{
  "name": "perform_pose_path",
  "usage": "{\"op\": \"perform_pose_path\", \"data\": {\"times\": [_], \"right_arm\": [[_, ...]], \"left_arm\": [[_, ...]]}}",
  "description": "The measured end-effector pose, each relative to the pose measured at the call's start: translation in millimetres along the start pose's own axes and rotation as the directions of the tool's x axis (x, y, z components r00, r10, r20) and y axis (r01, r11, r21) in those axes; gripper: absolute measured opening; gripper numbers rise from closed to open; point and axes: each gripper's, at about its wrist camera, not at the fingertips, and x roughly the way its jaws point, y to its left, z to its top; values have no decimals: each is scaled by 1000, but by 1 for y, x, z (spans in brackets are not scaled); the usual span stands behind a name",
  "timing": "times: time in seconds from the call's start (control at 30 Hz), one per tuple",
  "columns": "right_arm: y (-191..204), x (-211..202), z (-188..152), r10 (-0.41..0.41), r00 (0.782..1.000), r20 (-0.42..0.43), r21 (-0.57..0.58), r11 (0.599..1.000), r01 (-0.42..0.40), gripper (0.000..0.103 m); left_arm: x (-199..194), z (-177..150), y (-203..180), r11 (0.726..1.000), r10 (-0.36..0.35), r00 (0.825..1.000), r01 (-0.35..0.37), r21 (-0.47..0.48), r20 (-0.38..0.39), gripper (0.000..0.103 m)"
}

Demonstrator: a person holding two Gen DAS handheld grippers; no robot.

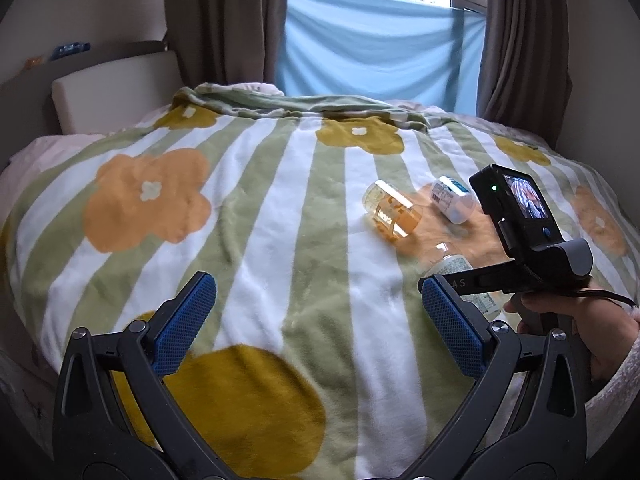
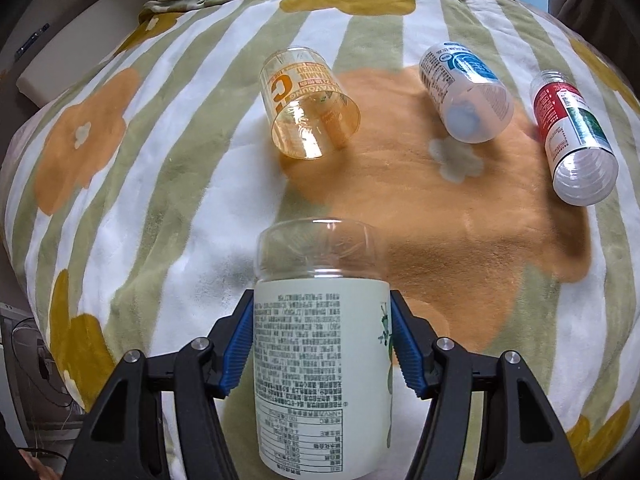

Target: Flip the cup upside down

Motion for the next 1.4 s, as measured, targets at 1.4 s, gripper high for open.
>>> {"op": "perform_pose_path", "data": {"times": [1.4], "right_arm": [[-108, -140, -124, 183, 847, 499, -220, 972, -80, 103]], "left_arm": [[217, 18, -145, 996, -85, 629, 20, -92, -773, 87]]}}
